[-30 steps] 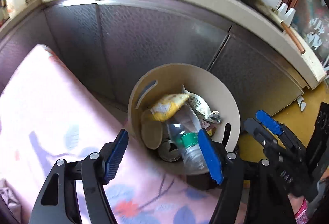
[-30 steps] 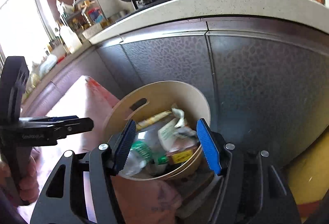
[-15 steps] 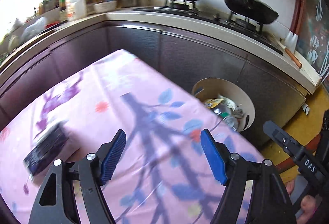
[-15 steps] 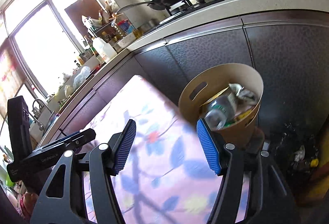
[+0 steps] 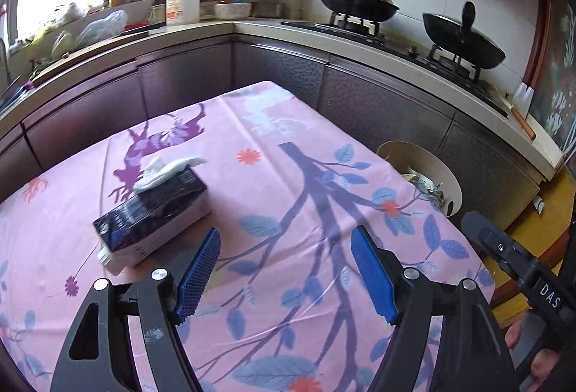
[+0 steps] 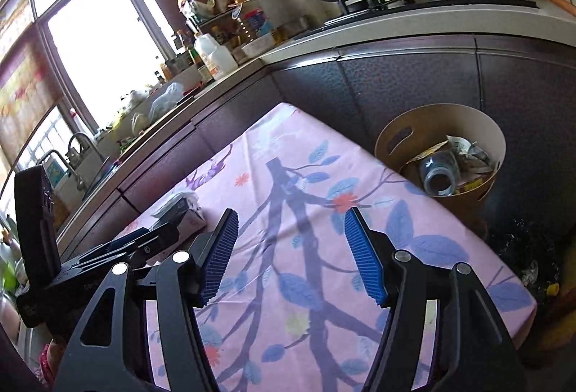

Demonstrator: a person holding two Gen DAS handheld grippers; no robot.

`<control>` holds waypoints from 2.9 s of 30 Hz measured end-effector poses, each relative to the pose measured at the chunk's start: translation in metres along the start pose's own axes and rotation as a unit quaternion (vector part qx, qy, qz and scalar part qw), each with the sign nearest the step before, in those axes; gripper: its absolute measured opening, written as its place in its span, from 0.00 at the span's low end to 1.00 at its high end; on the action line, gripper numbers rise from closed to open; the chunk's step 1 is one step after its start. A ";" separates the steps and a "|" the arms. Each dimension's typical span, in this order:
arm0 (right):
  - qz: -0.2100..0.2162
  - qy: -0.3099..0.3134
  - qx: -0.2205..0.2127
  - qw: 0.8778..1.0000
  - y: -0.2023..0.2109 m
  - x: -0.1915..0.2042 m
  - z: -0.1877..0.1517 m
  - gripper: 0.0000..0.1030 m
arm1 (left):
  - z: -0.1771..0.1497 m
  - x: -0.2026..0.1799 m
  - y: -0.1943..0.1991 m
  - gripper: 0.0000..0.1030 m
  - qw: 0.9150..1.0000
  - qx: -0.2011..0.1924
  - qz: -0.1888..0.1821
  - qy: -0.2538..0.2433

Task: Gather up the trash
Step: 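Move both tools back over the table toward the blue tissue box, then grasp the tissue with left tool while right tool grasps the blue tissue box, then carry tissue and tissue box over the beige bin and open both tools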

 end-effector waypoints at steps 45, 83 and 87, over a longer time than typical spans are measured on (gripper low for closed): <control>0.053 0.083 0.124 0.987 -0.094 0.091 -0.046 0.60 | -0.028 0.137 0.001 0.80 0.998 -0.002 0.054 0.022; 0.095 0.008 0.232 0.968 -0.163 0.110 -0.067 0.60 | -0.065 0.143 -0.065 0.01 0.962 0.078 -0.175 0.196; 0.084 0.013 0.220 0.972 -0.151 0.097 -0.065 0.60 | -0.074 0.107 -0.068 0.01 0.955 0.088 -0.208 0.191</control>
Point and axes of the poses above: each gripper's, at about its wrist camera, not at the fingertips, and y roughly against the way its jaws point, x to its left, z to its top, the point moved 5 cm from there along -y, roughly the way its jaws point, and after that the axes turned 12 degrees about -y, right-handed, at the moved point
